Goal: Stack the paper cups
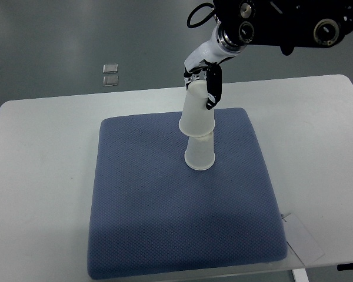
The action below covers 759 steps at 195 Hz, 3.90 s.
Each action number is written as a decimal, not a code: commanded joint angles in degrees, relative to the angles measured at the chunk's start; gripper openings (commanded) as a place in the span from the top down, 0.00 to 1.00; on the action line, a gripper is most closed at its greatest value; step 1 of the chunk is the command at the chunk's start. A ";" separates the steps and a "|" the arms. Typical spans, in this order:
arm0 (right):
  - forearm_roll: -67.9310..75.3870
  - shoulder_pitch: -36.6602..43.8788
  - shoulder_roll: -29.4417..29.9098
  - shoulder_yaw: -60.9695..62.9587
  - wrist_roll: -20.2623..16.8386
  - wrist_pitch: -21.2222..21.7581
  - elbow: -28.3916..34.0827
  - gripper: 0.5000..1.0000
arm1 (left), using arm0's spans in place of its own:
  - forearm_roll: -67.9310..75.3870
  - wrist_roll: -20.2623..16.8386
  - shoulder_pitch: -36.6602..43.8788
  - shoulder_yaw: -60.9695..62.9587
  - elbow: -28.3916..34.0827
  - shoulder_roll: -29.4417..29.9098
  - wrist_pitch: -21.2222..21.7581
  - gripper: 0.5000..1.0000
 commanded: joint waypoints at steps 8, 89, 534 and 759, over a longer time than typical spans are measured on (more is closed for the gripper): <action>0.00 -0.40 -0.36 -0.09 0.00 0.16 0.04 0.73 | -0.03 -0.01 0.00 0.00 0.00 0.00 0.00 0.00; -0.18 -2.42 -0.71 -0.18 0.00 -0.89 0.04 0.72 | 0.06 -0.01 0.00 0.00 0.09 0.00 0.00 0.00; 9.58 -24.21 -9.67 16.26 2.20 -14.87 -10.24 0.28 | -0.03 -0.01 0.09 0.00 -0.17 0.00 0.00 0.00; 26.98 -73.78 0.52 91.58 17.76 -15.30 -29.84 0.27 | 0.06 -0.01 0.09 0.09 -0.44 0.00 0.00 0.00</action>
